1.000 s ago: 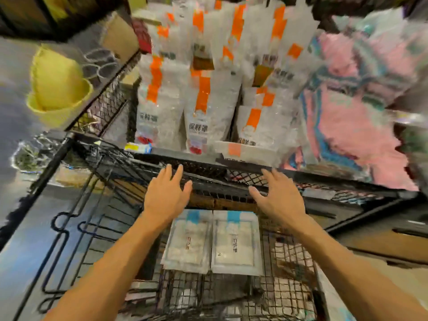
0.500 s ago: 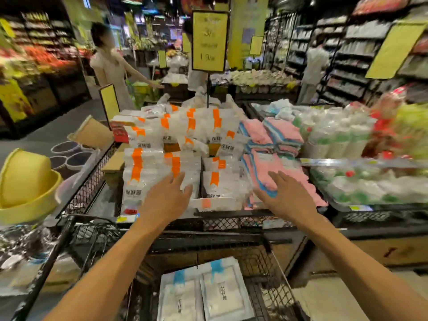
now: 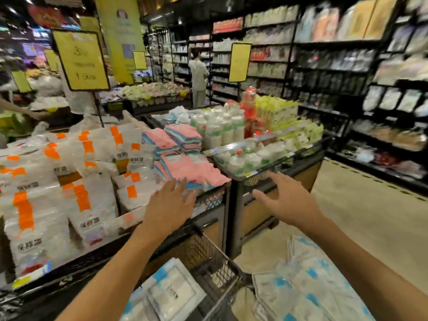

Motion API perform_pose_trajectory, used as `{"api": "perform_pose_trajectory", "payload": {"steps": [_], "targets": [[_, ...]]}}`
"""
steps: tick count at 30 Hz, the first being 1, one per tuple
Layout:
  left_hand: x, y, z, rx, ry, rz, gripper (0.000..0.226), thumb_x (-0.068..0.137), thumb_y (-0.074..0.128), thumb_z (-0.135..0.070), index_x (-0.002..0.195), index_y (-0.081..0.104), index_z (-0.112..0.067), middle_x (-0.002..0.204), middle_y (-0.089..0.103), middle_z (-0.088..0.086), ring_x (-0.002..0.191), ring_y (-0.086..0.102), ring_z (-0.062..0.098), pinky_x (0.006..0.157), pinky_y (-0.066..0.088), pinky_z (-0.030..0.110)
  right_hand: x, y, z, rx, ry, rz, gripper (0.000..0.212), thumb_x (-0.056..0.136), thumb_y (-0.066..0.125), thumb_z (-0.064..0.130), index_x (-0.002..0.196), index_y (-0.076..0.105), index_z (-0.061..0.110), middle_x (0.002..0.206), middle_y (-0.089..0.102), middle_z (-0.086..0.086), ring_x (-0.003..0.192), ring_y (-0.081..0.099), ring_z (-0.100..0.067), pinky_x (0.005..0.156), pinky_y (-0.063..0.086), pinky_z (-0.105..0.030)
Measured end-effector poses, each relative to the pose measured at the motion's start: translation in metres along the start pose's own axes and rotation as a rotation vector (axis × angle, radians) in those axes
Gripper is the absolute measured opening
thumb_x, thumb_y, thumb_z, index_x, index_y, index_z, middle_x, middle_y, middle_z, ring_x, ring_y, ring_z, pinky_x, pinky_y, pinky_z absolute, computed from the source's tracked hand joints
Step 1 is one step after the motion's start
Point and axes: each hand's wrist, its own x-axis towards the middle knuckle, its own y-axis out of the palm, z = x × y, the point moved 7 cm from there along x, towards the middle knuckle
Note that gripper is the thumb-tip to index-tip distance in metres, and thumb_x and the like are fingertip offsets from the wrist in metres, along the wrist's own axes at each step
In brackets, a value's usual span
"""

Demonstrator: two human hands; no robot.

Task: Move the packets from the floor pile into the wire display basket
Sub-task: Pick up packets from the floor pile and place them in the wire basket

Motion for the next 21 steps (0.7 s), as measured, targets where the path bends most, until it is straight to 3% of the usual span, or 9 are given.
{"api": "perform_pose_trajectory", "payload": {"steps": [4,8,12,16,21], "targets": [[0.006,0.022,-0.074,-0.003,0.132,0.050,0.072,0.099,0.023,-0.066,0.160,0.026,-0.028,0.169,0.020,0.004,0.155,0.020,0.026,0.123,0.025,0.046,-0.035,-0.031,-0.073,-0.012,0.106,-0.076,0.091,0.090,0.040,0.082,0.161,0.031,0.025,0.167,0.032,-0.004,0.154,0.029,-0.024,0.124,0.028,-0.046],[-0.002,0.040,-0.153,-0.026,0.217,0.042,0.064,0.105,0.031,-0.057,0.161,0.026,-0.026,0.167,0.025,0.008,0.152,0.026,0.029,0.117,0.030,0.046,-0.062,-0.057,-0.141,-0.021,0.196,-0.081,0.097,0.088,0.034,0.084,0.162,0.026,0.023,0.168,0.029,-0.002,0.154,0.027,-0.023,0.125,0.026,-0.042],[-0.012,0.074,-0.231,-0.045,0.291,0.081,0.067,0.105,0.030,-0.058,0.161,0.025,-0.023,0.168,0.023,0.008,0.152,0.027,0.028,0.118,0.032,0.045,-0.097,-0.078,-0.212,-0.024,0.256,-0.109,0.087,0.094,0.042,0.075,0.162,0.027,0.022,0.167,0.032,-0.002,0.152,0.030,-0.023,0.122,0.027,-0.040],[-0.024,0.119,-0.300,-0.055,0.334,0.139,0.066,0.106,0.032,-0.057,0.162,0.021,-0.025,0.170,0.018,0.006,0.155,0.020,0.023,0.121,0.026,0.045,-0.136,-0.078,-0.293,-0.032,0.340,-0.108,0.084,0.095,0.044,0.074,0.160,0.031,0.022,0.163,0.038,-0.003,0.149,0.036,-0.025,0.121,0.029,-0.045],[-0.035,0.183,-0.365,-0.045,0.410,0.249,0.069,0.105,0.033,-0.057,0.163,0.018,-0.023,0.169,0.019,0.006,0.155,0.023,0.024,0.120,0.029,0.043,-0.187,-0.062,-0.387,-0.010,0.504,-0.072,0.090,0.093,0.043,0.078,0.161,0.031,0.021,0.166,0.034,-0.004,0.151,0.033,-0.026,0.123,0.029,-0.045]]}}
